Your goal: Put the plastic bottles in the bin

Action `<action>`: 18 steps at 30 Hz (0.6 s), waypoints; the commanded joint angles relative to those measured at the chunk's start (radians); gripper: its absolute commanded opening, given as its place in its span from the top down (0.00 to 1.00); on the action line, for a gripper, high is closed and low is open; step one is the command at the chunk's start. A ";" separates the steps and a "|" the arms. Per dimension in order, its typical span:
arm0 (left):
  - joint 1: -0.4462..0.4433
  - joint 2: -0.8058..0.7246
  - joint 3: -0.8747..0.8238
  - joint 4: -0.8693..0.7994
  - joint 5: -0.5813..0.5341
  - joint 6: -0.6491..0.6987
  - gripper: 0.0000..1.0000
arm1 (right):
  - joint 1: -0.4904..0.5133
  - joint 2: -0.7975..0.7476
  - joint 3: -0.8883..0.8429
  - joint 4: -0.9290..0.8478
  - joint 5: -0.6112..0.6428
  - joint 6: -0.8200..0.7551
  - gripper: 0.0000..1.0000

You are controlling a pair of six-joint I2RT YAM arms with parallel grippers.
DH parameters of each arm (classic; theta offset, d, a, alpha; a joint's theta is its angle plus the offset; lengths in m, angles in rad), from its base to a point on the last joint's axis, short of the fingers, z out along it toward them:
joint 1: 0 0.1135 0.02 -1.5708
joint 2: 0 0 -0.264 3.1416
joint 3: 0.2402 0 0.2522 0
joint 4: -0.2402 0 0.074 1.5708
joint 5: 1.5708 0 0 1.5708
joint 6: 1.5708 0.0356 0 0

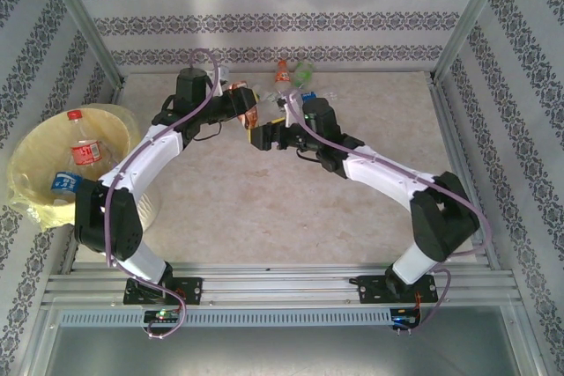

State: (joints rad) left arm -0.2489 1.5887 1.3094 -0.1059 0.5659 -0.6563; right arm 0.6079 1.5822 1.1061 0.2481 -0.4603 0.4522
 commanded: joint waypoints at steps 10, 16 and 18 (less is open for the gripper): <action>0.001 -0.166 0.056 -0.225 -0.261 0.127 0.51 | -0.118 -0.354 -0.202 -0.016 0.325 -0.112 0.02; 0.027 -0.248 0.111 -0.362 -0.351 0.181 0.51 | -0.190 -0.418 -0.219 -0.088 0.482 -0.070 0.02; 0.033 -0.280 0.136 -0.415 -0.384 0.206 0.51 | -0.209 -0.424 -0.217 -0.112 0.487 -0.043 0.02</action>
State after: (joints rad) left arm -0.2329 1.3697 1.3895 -0.4129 0.2569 -0.5163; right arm 0.4175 1.1824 0.8959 0.1745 -0.0490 0.3759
